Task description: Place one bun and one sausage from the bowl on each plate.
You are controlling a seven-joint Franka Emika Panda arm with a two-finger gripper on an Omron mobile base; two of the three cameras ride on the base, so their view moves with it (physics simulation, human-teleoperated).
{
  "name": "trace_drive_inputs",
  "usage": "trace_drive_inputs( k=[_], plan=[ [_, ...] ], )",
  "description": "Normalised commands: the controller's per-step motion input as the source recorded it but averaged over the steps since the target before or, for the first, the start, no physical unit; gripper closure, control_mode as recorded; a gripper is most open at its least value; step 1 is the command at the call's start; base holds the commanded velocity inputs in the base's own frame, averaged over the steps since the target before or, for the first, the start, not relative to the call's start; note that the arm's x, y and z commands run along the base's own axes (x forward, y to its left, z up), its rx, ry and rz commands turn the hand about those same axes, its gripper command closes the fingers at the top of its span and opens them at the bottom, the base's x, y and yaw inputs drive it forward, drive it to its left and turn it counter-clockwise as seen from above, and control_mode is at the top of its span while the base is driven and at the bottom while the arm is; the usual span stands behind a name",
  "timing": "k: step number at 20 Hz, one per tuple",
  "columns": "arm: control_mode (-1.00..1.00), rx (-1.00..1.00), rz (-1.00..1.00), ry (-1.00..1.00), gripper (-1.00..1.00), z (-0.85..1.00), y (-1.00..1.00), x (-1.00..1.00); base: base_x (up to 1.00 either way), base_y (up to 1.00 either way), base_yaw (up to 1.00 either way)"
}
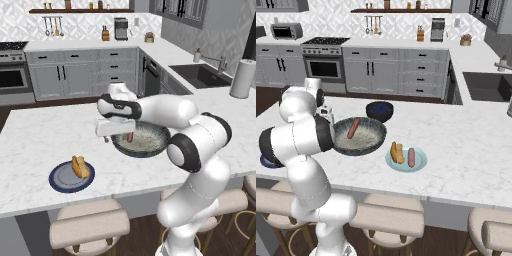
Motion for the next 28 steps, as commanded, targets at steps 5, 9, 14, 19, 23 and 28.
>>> trace_drive_inputs(
  k=[5,9,14,19,23,28],
  plan=[
    [-1.00,0.08,0.00,-0.01,-1.00,0.04,-0.83,0.41,0.00,0.00,0.00],
    [-1.00,0.00,0.00,-0.03,-1.00,0.00,-0.43,0.38,0.00,0.00,0.00],
    [-1.00,-0.02,0.00,0.00,-1.00,0.00,-0.20,0.50,0.00,0.00,0.00],
    [-1.00,0.00,-0.03,0.03,-1.00,-0.01,-0.39,0.42,0.00,0.00,0.00],
    [-1.00,0.00,-0.02,-0.04,-1.00,-0.40,-0.06,0.34,0.00,0.00,0.00],
    [-1.00,-0.05,0.00,-0.22,-1.00,-0.57,0.00,0.42,0.00,0.00,0.00]
  ],
)
